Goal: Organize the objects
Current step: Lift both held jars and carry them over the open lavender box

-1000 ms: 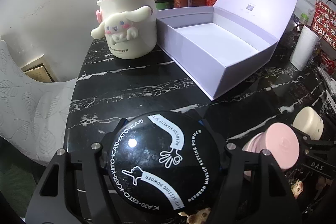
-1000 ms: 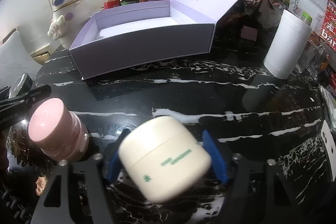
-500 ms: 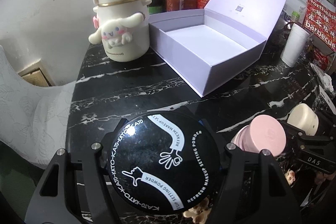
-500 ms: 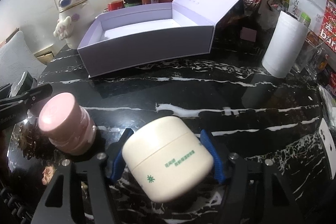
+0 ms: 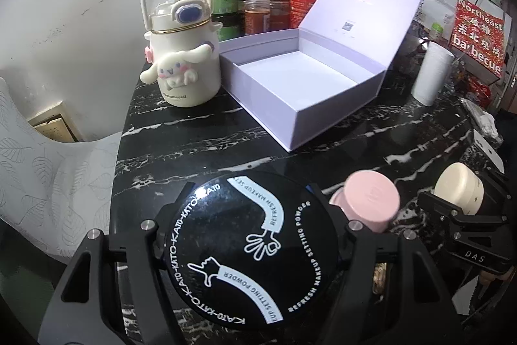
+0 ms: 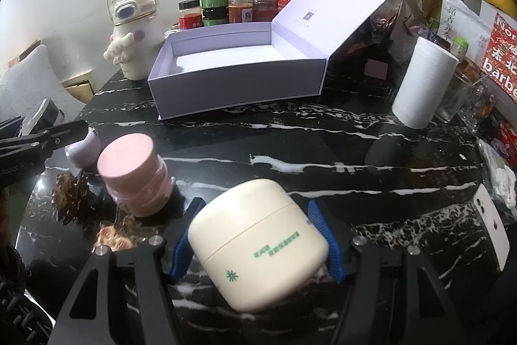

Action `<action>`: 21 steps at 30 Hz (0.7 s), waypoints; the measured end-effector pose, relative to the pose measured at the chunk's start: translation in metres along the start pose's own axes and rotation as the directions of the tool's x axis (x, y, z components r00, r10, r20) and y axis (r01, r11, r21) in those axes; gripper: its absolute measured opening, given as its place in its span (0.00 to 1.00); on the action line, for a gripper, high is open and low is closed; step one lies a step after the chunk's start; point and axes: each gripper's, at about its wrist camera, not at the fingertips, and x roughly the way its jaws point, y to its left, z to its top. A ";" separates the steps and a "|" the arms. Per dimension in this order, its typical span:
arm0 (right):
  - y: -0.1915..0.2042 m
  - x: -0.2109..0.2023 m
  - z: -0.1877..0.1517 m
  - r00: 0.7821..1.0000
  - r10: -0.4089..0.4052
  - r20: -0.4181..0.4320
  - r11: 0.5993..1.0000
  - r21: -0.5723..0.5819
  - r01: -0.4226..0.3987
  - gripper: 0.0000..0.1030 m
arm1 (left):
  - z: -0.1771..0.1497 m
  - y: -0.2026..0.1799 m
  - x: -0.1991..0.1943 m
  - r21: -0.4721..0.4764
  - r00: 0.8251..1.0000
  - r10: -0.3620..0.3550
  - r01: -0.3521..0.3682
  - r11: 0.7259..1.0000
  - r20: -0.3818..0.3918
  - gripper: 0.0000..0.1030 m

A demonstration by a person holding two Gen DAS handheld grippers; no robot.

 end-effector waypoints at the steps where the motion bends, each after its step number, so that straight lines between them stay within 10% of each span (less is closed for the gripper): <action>1: 0.000 -0.003 -0.001 1.000 0.000 0.003 1.000 -0.002 0.000 0.65 | -0.001 -0.002 -0.003 0.003 1.000 0.000 0.000 1.000 0.005 0.64; 21: -0.001 -0.046 0.001 0.996 0.039 0.084 0.997 -0.074 -0.032 0.65 | 0.015 -0.047 -0.036 0.096 0.994 -0.085 0.078 0.992 0.067 0.64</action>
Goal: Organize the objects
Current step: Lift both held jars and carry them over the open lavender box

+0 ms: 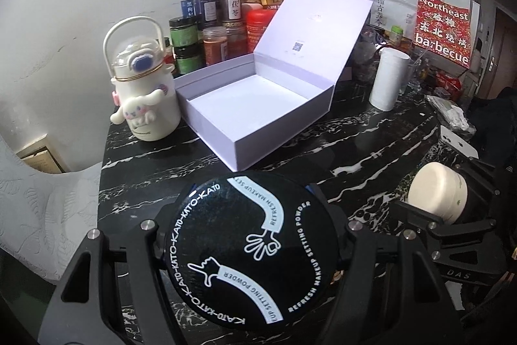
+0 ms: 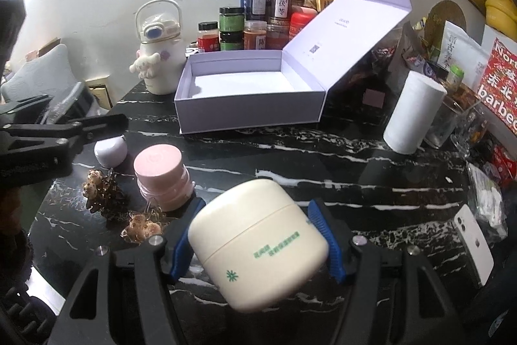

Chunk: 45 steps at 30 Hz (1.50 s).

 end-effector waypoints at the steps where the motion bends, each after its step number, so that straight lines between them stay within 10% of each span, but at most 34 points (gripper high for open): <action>1: -0.001 0.000 0.001 1.000 0.004 0.002 1.000 -0.001 -0.004 0.65 | 0.002 -0.002 0.001 0.002 1.000 -0.001 0.001 1.000 -0.001 0.64; 45: -0.040 0.102 0.133 0.998 0.033 0.050 0.995 -0.095 -0.028 0.65 | 0.123 0.009 0.130 0.136 0.999 0.018 -0.013 0.991 -0.038 0.64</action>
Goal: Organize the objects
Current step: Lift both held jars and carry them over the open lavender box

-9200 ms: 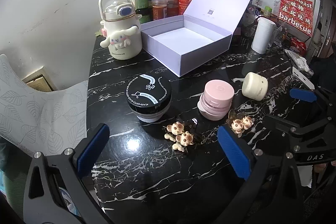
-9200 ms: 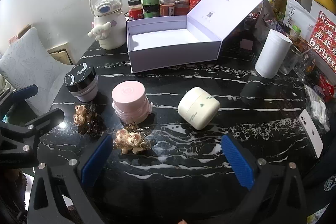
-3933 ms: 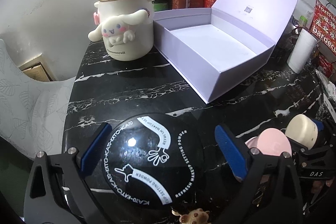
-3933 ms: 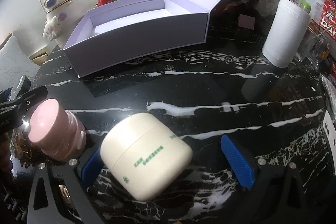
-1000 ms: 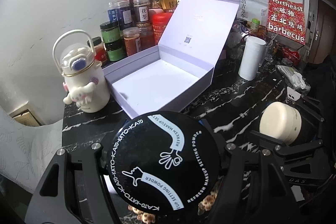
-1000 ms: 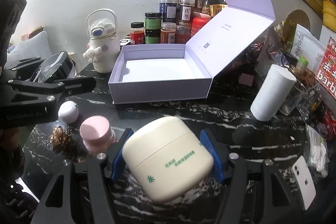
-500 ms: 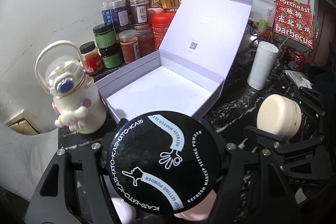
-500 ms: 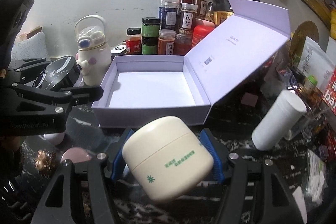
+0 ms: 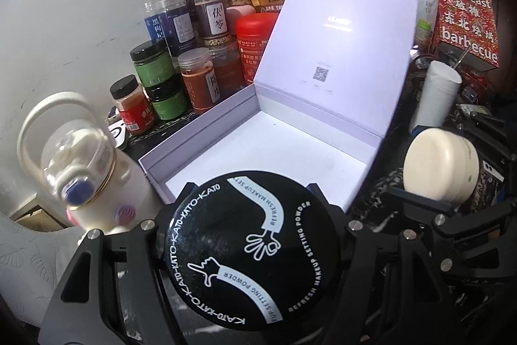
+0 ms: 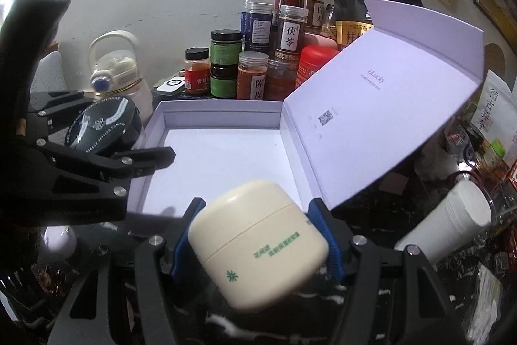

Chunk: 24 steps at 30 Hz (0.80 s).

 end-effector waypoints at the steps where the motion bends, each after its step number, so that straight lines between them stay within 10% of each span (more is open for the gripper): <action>1: -0.002 0.004 0.003 1.000 -0.003 0.001 1.000 0.000 0.003 0.65 | 0.002 0.001 0.005 0.003 1.000 0.003 -0.003 1.000 -0.003 0.64; 24: -0.020 0.083 0.045 0.999 -0.037 -0.014 0.998 -0.052 0.036 0.65 | 0.035 0.028 0.090 -0.019 0.998 0.029 -0.030 0.999 -0.057 0.64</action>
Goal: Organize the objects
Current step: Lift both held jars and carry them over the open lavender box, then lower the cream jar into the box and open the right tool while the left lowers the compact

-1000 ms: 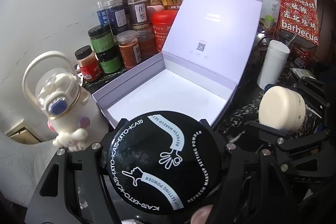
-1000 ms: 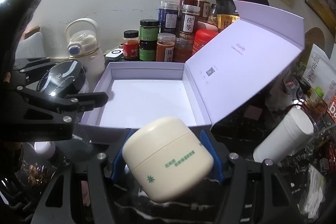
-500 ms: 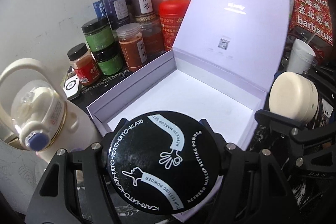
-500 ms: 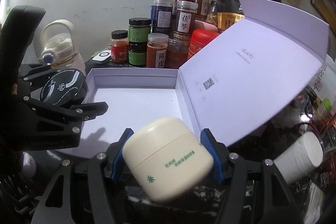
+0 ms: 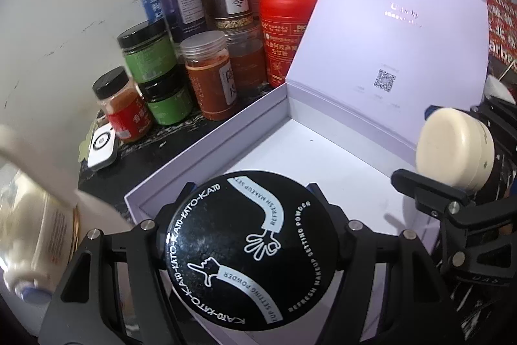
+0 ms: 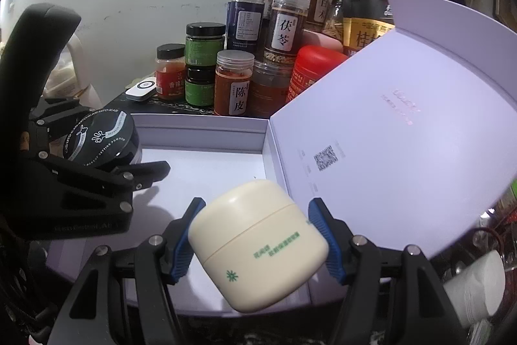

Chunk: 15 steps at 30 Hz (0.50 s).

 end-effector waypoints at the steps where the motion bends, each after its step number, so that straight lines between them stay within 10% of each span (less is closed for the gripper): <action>1: 0.000 0.003 0.002 1.000 -0.002 -0.001 1.000 -0.003 0.002 0.65 | 0.001 -0.002 0.003 0.013 1.000 0.014 -0.014 1.000 0.000 0.64; 15: 0.005 0.033 0.012 0.999 0.014 -0.036 0.999 -0.047 -0.016 0.65 | 0.020 0.012 0.034 -0.005 0.999 0.035 -0.035 0.999 -0.023 0.64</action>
